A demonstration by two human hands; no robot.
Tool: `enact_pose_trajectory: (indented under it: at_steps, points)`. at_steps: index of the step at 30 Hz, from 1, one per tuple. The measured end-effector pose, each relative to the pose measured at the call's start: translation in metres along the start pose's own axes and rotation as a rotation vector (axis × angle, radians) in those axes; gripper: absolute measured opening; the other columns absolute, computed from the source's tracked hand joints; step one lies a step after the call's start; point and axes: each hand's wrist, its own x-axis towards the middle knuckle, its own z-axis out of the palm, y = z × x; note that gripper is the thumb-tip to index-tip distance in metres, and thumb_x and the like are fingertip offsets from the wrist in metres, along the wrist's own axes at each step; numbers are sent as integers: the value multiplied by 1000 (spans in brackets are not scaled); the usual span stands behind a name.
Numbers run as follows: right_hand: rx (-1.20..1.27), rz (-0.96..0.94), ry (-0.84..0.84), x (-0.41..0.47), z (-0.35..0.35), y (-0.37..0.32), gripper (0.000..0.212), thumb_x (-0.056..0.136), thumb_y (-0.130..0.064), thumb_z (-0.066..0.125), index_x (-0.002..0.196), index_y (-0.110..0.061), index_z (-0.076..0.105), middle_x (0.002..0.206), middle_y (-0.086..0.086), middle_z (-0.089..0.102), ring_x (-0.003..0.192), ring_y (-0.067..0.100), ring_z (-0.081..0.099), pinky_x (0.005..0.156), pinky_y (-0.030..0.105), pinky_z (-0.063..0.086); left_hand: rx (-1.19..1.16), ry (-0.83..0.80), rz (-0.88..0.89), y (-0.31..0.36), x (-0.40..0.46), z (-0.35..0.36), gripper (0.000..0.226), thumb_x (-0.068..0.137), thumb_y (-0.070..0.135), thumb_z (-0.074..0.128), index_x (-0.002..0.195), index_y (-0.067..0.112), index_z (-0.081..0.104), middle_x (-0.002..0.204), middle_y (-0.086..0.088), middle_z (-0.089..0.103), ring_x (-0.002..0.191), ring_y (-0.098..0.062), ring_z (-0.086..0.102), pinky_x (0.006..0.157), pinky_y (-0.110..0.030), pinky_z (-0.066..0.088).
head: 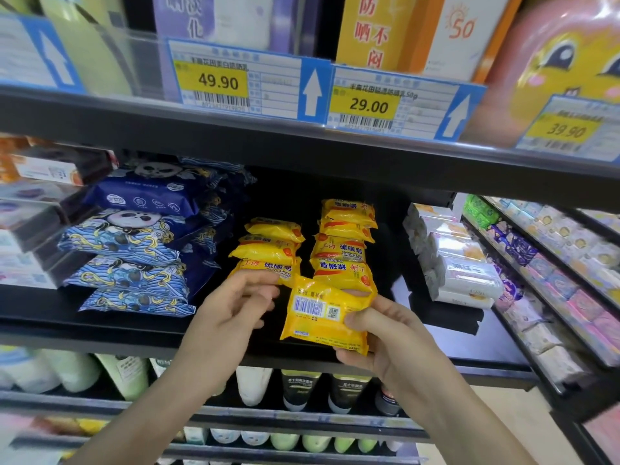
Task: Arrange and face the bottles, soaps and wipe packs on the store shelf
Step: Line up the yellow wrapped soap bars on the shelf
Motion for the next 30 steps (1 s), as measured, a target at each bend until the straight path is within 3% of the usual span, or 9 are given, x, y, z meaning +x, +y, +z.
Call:
enact_pose_trajectory:
  at_steps: [5, 7, 9, 11, 16, 22, 25, 28, 30]
  points:
    - [-170, -241, 40, -4, -3, -1, 29, 88, 8, 66, 105, -15, 70, 104, 1, 77, 100, 18, 74, 75, 25, 57, -10, -93, -247, 13, 7, -3, 30, 107, 36, 46, 108, 22, 72, 93, -8, 77, 73, -21, 72, 68, -38, 56]
    - [-249, -370, 15, -5, -3, -1, 30, 86, 8, 69, 104, -17, 68, 99, -4, 75, 97, 13, 71, 76, 23, 56, -66, -175, -392, 21, 8, -2, 45, 101, 54, 49, 110, 16, 71, 93, -13, 77, 71, -23, 72, 64, -36, 57]
    - [-424, -511, 3, -7, -5, 2, 31, 81, -5, 70, 106, -23, 67, 98, -7, 70, 94, 13, 67, 78, 26, 53, -144, -284, -521, 28, 7, 1, 65, 89, 68, 50, 114, 11, 71, 95, -16, 78, 74, -26, 73, 63, -34, 58]
    - [-565, -614, 1, -10, -5, 6, 33, 81, -8, 68, 107, -29, 67, 101, -6, 68, 97, 17, 64, 82, 27, 50, -241, -386, -591, 34, 6, 3, 74, 85, 72, 51, 116, 8, 72, 99, -17, 77, 79, -26, 73, 67, -34, 58]
    - [-659, -734, -55, -12, -4, 13, 40, 81, -1, 68, 106, -32, 67, 114, -3, 67, 113, 26, 61, 91, 34, 51, -331, -398, -578, 36, 5, 7, 55, 80, 55, 70, 109, 9, 79, 100, -16, 77, 82, -25, 74, 71, -32, 62]
    - [-751, -759, -88, -10, -11, 18, 50, 78, 10, 75, 105, -31, 67, 118, -8, 62, 120, 20, 57, 89, 23, 51, -357, -382, -544, 32, 5, 8, 37, 70, 30, 80, 101, 9, 81, 96, -18, 78, 76, -21, 76, 65, -27, 64]
    - [-788, -690, -120, -13, -12, 19, 40, 81, -8, 80, 108, -35, 66, 130, -14, 53, 130, 17, 48, 82, 39, 60, -348, -371, -531, 28, 5, 9, 44, 69, 28, 79, 109, 9, 78, 102, -16, 78, 82, -19, 76, 65, -26, 61]
    - [-930, -737, -79, -13, -14, 17, 35, 80, -38, 79, 111, -40, 63, 139, -19, 47, 138, 19, 42, 100, 44, 50, -278, -381, -479, 24, 5, 8, 32, 85, 22, 75, 117, 14, 74, 110, -10, 78, 97, -19, 76, 75, -29, 60]
    - [-999, -770, -56, -12, -13, 12, 39, 79, -48, 77, 114, -39, 62, 140, -22, 44, 140, 19, 39, 103, 44, 47, -244, -354, -442, 23, 5, 7, 27, 92, 17, 71, 119, 17, 72, 112, -8, 78, 104, -22, 76, 89, -36, 59]
